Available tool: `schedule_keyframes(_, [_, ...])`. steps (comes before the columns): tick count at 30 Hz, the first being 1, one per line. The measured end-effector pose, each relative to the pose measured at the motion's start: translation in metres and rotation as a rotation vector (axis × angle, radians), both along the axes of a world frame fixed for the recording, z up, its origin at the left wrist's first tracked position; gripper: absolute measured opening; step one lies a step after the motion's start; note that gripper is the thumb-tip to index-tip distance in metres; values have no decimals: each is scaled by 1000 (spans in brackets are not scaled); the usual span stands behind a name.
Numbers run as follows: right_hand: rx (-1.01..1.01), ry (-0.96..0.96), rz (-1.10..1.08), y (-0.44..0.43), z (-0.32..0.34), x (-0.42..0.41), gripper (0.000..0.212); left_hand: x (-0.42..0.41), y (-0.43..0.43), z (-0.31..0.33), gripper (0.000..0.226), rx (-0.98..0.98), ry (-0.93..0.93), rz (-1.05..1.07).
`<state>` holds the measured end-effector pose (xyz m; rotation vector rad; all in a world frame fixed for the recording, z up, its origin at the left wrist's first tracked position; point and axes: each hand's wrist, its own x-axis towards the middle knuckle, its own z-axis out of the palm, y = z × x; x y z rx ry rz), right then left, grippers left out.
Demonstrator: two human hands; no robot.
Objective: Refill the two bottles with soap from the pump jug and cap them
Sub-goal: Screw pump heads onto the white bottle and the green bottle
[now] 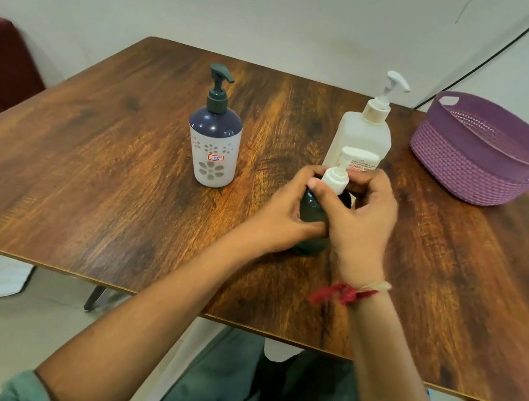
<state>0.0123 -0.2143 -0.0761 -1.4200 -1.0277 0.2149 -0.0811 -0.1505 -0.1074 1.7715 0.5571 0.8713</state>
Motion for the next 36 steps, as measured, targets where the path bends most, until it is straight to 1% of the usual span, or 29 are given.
schedule_keyframes(1, [2,-22,-34,1,1,-3,32,-1,0,0,64,4,-6,-2])
schedule_keyframes(3, [-24,-49,-8,2,3,-3,36,-2,1,1,64,8,-3,-4])
schedule_keyframes(5, [-69,-50,126,-1,2,4,37,-3,-1,3,66,-7,7,-18])
schedule_keyframes(8, [-89,14,409,-6,0,16,45,-2,-1,2,67,-17,13,-16])
schedule_keyframes(10, [-79,13,467,-6,-1,23,42,-1,-2,3,65,-20,19,-6])
schedule_keyframes(12, [-51,16,409,-5,-1,24,35,-1,-2,3,63,-13,20,-1])
schedule_keyframes(14, [-22,61,268,-5,-2,16,29,0,-3,2,63,-14,16,5])
schedule_keyframes(17, [15,62,-18,0,-1,-2,29,2,-3,0,62,10,-5,25])
schedule_keyframes(18, [13,40,-72,2,-1,-6,31,2,-3,-1,62,8,-9,24])
schedule_keyframes(19, [-5,20,-76,4,2,-7,34,1,-1,-1,62,2,-9,22])
schedule_keyframes(21, [-87,3,43,4,5,-1,39,0,-1,2,63,-16,4,2])
schedule_keyframes(24, [-161,24,383,-4,4,16,52,-1,0,3,71,-15,25,-18])
schedule_keyframes(25, [-163,33,461,-5,3,21,51,-1,0,3,73,-20,24,-22])
schedule_keyframes(27, [-151,53,506,-6,2,27,46,-2,-2,4,74,-35,31,-29])
schedule_keyframes(29, [-126,49,430,-4,1,28,43,-1,-4,4,71,-30,20,-9])
schedule_keyframes(33, [-50,77,111,-2,-2,9,28,3,-6,1,68,-20,-15,38])
schedule_keyframes(35, [-20,41,-14,1,-1,0,29,4,-6,0,67,-22,-17,36])
schedule_keyframes(36, [-26,13,-35,2,1,-2,31,3,-5,0,68,-26,-17,37])
